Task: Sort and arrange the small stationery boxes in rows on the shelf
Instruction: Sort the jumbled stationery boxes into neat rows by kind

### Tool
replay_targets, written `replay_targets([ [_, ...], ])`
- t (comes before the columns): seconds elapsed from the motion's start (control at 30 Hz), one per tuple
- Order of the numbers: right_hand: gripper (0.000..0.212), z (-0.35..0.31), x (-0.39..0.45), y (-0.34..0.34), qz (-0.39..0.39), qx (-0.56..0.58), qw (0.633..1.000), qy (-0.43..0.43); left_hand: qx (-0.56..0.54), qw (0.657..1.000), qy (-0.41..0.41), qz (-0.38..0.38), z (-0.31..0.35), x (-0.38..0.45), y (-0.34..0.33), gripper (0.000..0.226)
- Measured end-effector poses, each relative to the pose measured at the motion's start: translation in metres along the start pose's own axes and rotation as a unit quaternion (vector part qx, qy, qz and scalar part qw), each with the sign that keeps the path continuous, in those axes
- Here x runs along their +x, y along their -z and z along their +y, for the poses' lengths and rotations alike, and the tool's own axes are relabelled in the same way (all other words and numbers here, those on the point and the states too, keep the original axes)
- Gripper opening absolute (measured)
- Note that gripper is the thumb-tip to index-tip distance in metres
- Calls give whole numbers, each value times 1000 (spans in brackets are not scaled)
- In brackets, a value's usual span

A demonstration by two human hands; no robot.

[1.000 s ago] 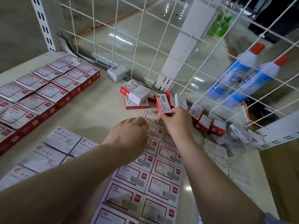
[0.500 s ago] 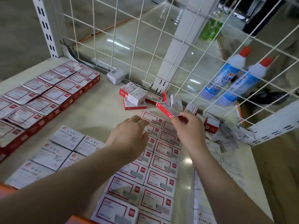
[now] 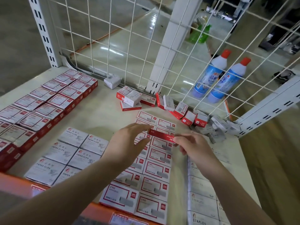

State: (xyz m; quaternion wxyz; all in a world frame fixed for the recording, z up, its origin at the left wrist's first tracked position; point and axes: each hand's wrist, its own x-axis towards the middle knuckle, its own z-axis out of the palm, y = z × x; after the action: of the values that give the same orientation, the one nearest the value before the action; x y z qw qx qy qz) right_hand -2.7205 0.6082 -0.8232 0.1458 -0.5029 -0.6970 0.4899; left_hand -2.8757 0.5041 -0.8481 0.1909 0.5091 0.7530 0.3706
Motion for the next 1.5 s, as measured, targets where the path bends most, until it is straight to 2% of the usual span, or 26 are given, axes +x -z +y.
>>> replay_targets([
  [0.1, 16, 2, -5, -1, -15, 13, 1000, -13, 6, 1000, -9, -3, -1, -1, 3, 30],
  [0.33, 36, 7, -9, -8, -33, 71, 997, -14, -17, 998, 38, -42, -4, -5, 4, 13],
  [0.57, 14, 6, -14, -15, -41, 44, 998, 29, -65, 992, 102, -32, -12, -3, 2, 11],
  [0.73, 21, 3, -16, -19, -43, 0, 996, 74, -65, 992, 106, -35, -14, -4, 4, 13],
  [0.87, 19, 7, -14, -22, -31, -63, 993, 98, -65, 992, 101, -33, -12, -6, 3, 8],
  [0.97, 20, 9, -14, -23, -17, -63, 992, 110, -65, 991, 108, -35, -9, -7, 0, 4],
  [1.2, 33, 9, -15, -19, -30, 16, 993, 112, -76, 989, 119, -33, -14, -5, 3, 11],
  [1.5, 27, 15, -12, -22, -46, 118, 990, 67, -93, 985, 136, -47, -17, -5, 2, 12],
])
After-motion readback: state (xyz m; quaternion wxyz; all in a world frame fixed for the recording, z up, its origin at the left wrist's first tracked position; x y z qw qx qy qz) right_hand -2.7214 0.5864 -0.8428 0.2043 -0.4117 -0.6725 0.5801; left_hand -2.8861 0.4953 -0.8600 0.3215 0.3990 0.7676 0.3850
